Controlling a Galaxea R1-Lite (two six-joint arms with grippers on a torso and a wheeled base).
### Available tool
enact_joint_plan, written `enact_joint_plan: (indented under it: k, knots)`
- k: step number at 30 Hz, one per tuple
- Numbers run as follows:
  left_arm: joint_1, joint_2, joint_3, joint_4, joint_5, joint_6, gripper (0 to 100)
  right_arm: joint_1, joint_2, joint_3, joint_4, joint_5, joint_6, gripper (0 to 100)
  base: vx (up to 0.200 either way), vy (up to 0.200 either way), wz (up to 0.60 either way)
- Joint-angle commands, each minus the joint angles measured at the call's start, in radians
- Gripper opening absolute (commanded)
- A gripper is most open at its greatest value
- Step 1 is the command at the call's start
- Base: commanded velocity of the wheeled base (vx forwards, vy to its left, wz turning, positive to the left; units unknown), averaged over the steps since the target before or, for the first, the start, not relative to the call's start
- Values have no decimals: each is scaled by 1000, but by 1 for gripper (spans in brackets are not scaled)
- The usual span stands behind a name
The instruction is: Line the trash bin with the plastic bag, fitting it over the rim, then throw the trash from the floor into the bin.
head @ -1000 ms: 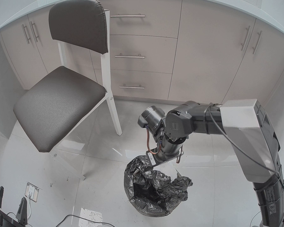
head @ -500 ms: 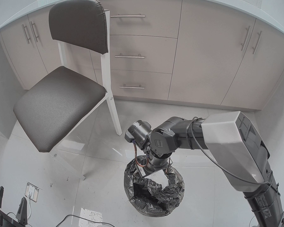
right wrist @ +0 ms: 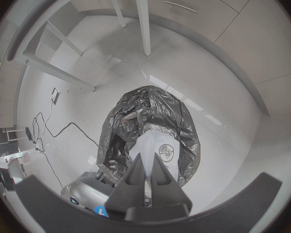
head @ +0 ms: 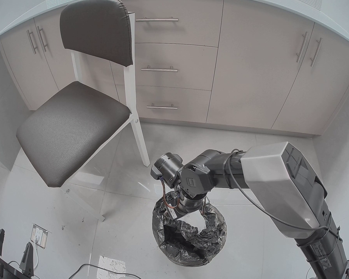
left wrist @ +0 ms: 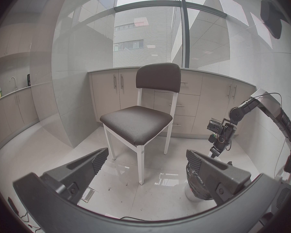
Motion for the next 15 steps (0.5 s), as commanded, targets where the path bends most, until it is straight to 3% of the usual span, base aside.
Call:
enact_joint_plan:
  k: [1,15]
  knots:
    - [0,-10,15,0,-1,0,100,1,-1,0,-8,0,1,0,0,0,0]
    - [0,-10,15,0,1,0,100,9,-5,0,-31,-28,-4,0,0,0,0]
